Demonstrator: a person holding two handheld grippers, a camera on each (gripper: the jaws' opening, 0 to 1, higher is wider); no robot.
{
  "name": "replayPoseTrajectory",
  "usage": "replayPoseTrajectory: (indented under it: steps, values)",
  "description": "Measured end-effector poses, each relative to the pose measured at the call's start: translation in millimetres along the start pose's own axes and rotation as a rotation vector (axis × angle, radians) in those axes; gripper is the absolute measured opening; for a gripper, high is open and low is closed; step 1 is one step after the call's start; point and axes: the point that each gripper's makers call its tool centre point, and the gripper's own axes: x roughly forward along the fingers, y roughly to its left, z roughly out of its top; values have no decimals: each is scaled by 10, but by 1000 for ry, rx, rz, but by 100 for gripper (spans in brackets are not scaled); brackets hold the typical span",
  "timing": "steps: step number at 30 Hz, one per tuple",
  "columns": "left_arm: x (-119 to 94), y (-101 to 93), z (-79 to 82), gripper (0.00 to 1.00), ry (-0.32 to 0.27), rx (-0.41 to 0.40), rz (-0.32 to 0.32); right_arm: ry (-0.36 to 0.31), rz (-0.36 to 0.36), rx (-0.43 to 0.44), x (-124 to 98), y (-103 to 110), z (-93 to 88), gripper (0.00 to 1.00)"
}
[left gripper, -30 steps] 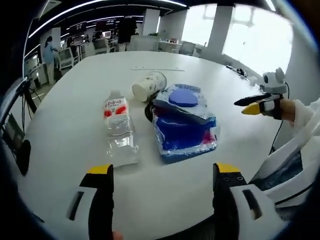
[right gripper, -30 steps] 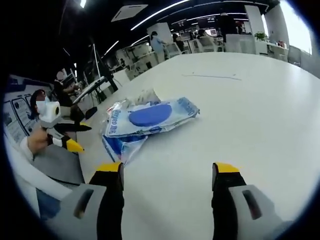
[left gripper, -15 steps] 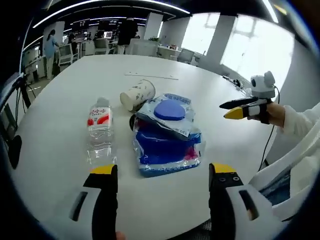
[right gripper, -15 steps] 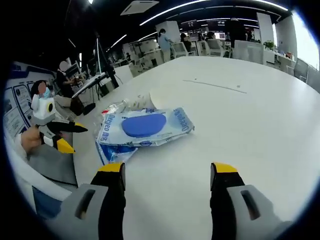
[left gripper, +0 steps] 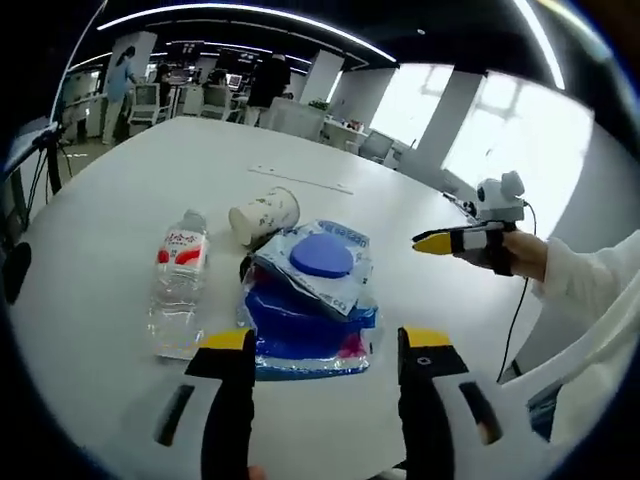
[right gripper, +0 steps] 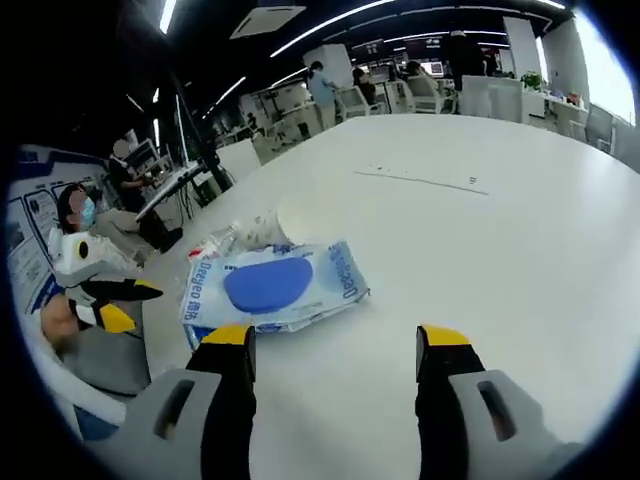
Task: Arrange the tabletop items into an orderly group along one side of the table until the central work area is clear of visible clutter.
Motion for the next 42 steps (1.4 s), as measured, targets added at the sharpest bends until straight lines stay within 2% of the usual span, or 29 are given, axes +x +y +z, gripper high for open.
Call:
replayPoseTrajectory:
  steps: [3,8,12,16,19,22,27,29,34,39,42]
  values:
    - [54,-83,34,57,-17,-39,-19,-21,5,53,69,-62,104,63]
    - [161,-190,43,54,-19,-54,-39,-50,25,127,183,-139,236,61]
    - [205,-228,38,51,-20,-87,-55,-60,54,169,307,-186,257,58]
    - [232,-233,37,47,-24,-106,-52,-75,66,271,429,-194,250,57]
    - [252,-163,45,45,-32,-139,-26,-66,65,288,535,-220,220,56]
    - [279,-150,81,44,-48,-203,-43,-54,56,284,631,-234,185,55]
    - [323,-114,49,43,-34,-198,-20,-67,52,269,719,-190,180,51]
    - [345,-119,30,40,-32,-241,-30,-60,60,267,766,-159,157,50]
    - [393,-165,-9,41,-24,-254,-54,-57,57,258,825,-146,96,48]
    - [426,-151,16,32,-40,-294,-59,-71,54,283,843,-167,73,40]
    - [456,-141,17,31,-40,-301,-56,-53,81,256,863,-95,47,39]
